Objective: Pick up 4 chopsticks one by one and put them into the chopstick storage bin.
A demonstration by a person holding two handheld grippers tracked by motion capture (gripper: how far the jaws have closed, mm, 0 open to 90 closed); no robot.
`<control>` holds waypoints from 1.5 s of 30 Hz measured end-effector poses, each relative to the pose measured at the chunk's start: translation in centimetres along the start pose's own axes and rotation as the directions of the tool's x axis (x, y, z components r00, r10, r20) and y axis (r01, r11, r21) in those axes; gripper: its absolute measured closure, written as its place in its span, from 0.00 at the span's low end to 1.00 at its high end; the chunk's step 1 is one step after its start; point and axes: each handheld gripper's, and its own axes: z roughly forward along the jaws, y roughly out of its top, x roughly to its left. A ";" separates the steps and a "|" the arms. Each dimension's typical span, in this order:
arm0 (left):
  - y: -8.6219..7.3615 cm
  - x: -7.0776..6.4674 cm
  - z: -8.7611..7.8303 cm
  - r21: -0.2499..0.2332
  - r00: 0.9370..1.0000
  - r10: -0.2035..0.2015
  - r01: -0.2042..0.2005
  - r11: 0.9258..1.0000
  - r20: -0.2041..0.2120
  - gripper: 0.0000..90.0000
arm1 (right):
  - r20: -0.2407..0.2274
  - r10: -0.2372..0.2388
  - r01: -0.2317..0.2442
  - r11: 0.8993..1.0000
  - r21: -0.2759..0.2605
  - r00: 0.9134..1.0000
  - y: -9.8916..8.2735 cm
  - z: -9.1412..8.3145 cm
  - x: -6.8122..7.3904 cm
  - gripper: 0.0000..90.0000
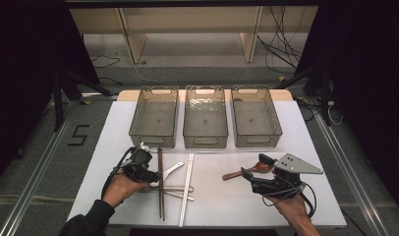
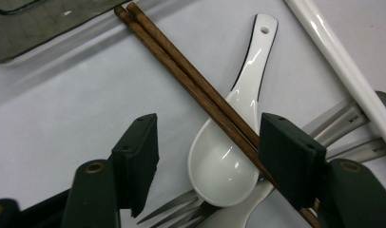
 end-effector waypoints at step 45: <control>0.9 1.5 2.3 0.105 0.993 -0.041 0.030 0.994 0.107 0.64 | -0.008 0.000 0.000 1.000 0.004 1.000 0.0 0.1 0.0 0.27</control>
